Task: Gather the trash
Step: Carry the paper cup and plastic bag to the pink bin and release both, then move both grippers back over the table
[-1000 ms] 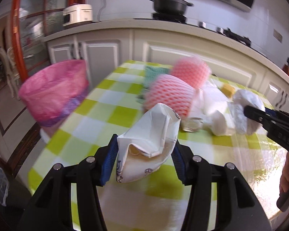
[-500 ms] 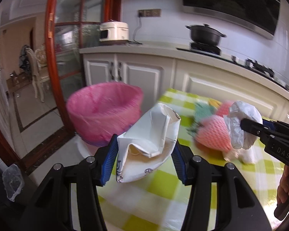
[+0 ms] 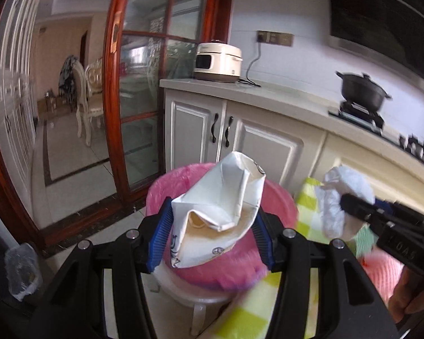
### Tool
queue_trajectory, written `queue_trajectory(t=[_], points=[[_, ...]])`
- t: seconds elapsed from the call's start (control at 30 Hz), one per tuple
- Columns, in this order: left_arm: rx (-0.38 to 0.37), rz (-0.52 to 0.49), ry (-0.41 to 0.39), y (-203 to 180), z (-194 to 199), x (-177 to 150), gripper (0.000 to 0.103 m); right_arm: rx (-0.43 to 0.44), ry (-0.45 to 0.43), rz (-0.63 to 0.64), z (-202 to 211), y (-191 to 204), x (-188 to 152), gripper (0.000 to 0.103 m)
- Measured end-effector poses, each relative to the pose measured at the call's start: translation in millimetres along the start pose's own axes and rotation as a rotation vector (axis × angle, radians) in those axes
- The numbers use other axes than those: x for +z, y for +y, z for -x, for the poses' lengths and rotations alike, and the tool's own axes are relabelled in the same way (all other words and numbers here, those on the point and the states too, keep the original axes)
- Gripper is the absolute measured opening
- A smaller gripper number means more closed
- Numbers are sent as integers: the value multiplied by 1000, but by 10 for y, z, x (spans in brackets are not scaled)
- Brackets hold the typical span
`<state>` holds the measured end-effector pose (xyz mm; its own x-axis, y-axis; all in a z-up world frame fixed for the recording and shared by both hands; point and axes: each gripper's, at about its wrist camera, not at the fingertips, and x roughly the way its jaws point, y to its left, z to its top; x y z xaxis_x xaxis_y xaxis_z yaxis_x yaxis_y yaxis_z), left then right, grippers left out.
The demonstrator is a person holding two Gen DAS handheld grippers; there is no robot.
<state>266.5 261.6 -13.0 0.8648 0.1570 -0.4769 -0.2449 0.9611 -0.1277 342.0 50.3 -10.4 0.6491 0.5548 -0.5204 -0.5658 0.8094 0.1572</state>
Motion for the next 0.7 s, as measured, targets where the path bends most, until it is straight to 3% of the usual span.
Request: queue_trajectory(t=[0.27, 0.4, 0.7], points=[[16, 22, -1, 214, -554, 217, 53, 80, 28, -24, -760, 18, 302, 42], [57, 62, 26, 340, -796, 188, 66, 99, 51, -46, -996, -51, 315, 53], [85, 62, 16, 406, -683, 72, 71, 113, 13, -115, -702, -189, 171, 54]])
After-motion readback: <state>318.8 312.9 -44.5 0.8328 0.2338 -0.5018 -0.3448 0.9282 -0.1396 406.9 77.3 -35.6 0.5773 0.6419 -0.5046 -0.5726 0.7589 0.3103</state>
